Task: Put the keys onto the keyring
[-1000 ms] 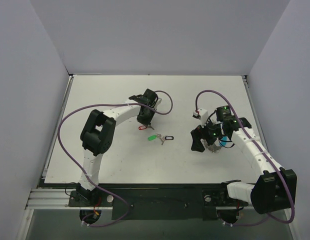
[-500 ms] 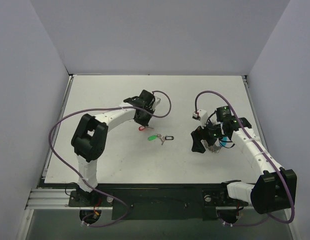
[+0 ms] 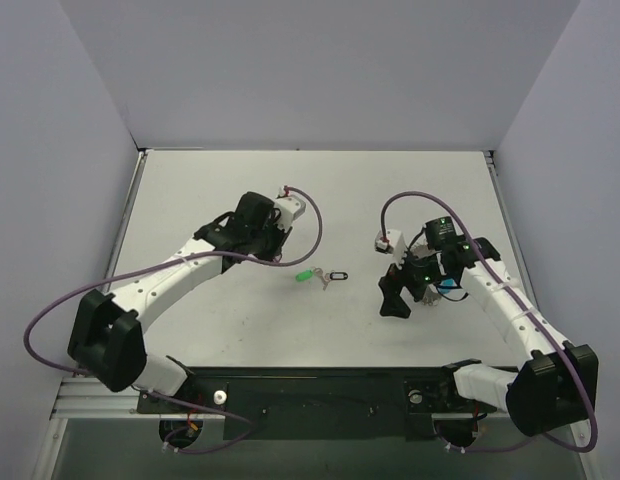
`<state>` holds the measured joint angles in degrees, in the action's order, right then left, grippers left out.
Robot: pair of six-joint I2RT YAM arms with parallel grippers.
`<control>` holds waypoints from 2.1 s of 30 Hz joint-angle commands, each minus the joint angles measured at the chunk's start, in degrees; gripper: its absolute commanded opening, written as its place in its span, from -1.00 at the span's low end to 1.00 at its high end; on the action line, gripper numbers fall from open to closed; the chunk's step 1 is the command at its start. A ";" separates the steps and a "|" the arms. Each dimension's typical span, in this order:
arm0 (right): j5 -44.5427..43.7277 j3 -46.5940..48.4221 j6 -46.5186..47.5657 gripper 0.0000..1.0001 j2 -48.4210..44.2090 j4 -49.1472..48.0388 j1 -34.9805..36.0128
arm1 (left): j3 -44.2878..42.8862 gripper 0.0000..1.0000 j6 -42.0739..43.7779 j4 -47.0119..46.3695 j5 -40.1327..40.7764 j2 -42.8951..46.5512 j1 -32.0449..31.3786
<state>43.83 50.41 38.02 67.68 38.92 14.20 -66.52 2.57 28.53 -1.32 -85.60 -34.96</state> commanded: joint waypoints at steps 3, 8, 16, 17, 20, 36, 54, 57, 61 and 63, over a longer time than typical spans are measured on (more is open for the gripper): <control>-1.02 3.98 9.14 1.00 -3.61 6.94 2.76 | 10.95 -1.00 7.54 -10.25 -9.04 14.39 -0.81; -4.46 11.28 14.71 1.00 -1.07 15.04 3.47 | 18.25 -1.00 10.44 -15.60 -14.40 23.01 -1.07; 4.05 16.47 19.64 1.00 1.66 15.93 3.56 | 27.14 -1.00 11.85 -23.95 -28.56 32.78 -1.25; 4.68 17.08 19.64 1.00 1.93 16.45 3.64 | 27.49 -1.00 11.50 -24.22 -28.73 33.74 -1.34; 5.39 18.58 21.48 1.00 2.11 19.25 4.08 | 28.02 -1.00 10.97 -24.58 -29.35 34.89 -1.34; 7.23 21.74 22.44 1.00 3.24 23.75 6.28 | 31.89 -1.00 9.21 -32.13 -31.90 37.61 -2.04; 13.47 18.85 28.34 1.00 2.72 26.04 7.78 | 41.64 -1.00 -4.23 -53.48 -24.54 40.16 -11.08; 14.26 17.53 29.21 1.00 2.11 26.03 7.34 | 43.49 -1.00 -4.85 -56.48 -21.53 39.38 -13.90; 16.54 16.03 30.27 1.00 0.88 26.12 5.93 | 45.42 -1.00 -4.94 -59.29 -19.25 38.23 -15.40; 17.69 15.24 31.06 1.00 0.52 26.03 5.05 | 46.74 -1.00 -4.85 -61.75 -19.42 37.79 -15.49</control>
<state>56.01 67.00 66.11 70.24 62.43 20.71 -21.30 -1.04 -24.49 -23.53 -47.11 -49.89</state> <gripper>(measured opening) 1.000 0.019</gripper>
